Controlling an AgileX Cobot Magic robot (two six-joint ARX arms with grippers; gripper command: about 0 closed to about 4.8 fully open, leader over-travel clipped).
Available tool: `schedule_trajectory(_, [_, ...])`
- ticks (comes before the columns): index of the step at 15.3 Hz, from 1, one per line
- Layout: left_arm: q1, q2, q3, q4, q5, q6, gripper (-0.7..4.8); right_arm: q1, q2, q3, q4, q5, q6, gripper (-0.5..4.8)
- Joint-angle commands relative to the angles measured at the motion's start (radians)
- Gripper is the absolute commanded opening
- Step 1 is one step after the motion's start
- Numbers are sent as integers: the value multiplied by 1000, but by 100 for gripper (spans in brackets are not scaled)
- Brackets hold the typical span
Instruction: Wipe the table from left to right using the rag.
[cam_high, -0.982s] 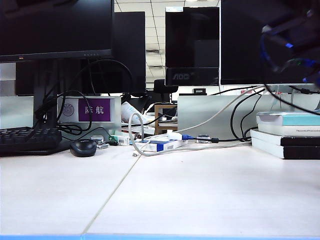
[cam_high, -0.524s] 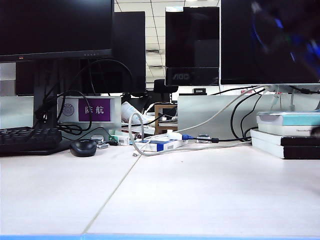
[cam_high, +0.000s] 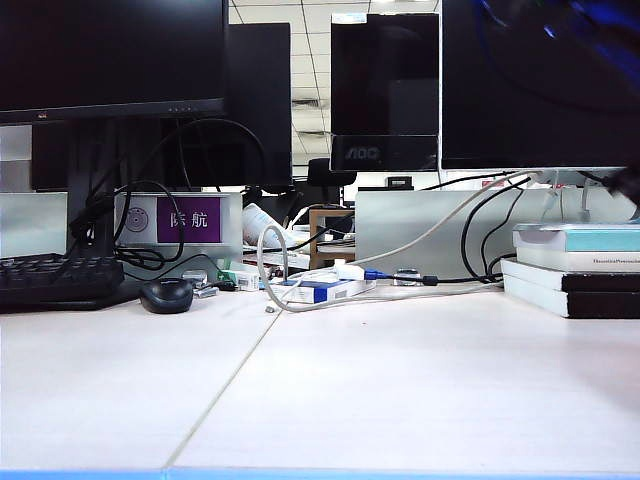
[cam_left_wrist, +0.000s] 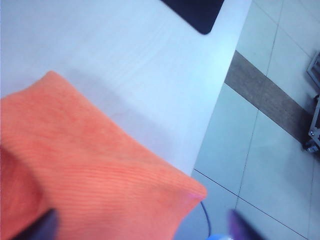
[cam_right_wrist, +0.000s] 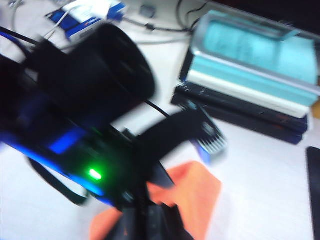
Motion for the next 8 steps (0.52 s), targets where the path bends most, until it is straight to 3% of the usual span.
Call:
schedule_trajectory(1, [19, -39, 4, -22, -1, 3, 479, 1, -25, 5, 6, 14, -3, 80])
schedule_trajectory(4, [39, -51, 16, -29, 26, 2, 479, 1, -35, 5, 3, 18, -3, 80])
schedule_trajectory(6, [55, -51, 64, -105, 74, 2, 479, 2, -39, 4, -28, 30, -11, 100])
schedule_trajectory(7, [66, -51, 95, -143, 142, 1, 479, 2, -87, 1, -94, 24, -10, 266])
schedule_trajectory(8, [68, -64, 98, -127, 239, -41, 479, 3, -198, -7, -92, 27, -55, 266])
